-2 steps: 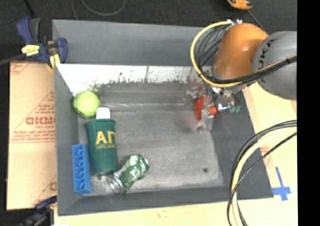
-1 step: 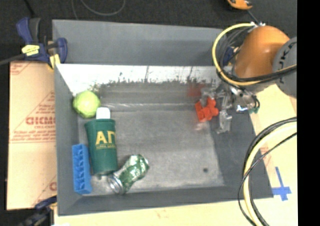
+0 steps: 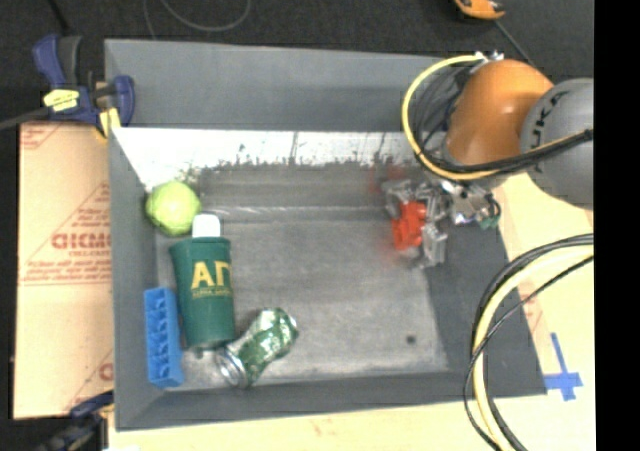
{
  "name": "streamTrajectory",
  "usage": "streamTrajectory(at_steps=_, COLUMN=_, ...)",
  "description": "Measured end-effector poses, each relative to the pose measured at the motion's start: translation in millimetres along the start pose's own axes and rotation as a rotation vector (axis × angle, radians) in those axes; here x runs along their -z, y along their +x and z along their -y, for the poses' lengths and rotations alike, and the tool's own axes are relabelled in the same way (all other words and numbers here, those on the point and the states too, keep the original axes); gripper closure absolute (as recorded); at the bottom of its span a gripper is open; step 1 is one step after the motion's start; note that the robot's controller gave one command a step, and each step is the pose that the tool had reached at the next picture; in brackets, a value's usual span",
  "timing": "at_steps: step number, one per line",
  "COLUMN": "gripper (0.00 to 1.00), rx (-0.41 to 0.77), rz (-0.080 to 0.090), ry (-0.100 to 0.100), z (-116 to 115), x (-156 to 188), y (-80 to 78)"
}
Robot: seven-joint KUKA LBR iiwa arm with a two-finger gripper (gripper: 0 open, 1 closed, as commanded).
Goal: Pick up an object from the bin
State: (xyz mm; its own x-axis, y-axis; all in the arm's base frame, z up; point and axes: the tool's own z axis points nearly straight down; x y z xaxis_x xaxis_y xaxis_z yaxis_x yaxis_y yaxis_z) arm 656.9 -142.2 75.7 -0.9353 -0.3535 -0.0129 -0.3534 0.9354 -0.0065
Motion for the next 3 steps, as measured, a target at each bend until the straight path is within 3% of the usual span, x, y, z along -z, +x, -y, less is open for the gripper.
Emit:
streamTrajectory(at_steps=1, gripper=1.00, rx=0.443, rz=0.014, ry=-0.020, z=5.8, x=3.1, y=3.1)
streamTrajectory(at_steps=2, gripper=1.00, rx=0.442, rz=0.013, ry=-0.020, z=5.8, x=3.1, y=3.1)
streamTrajectory(at_steps=3, gripper=1.00, rx=0.443, rz=-0.004, ry=-0.006, z=7.4, x=49.6, y=1.0)
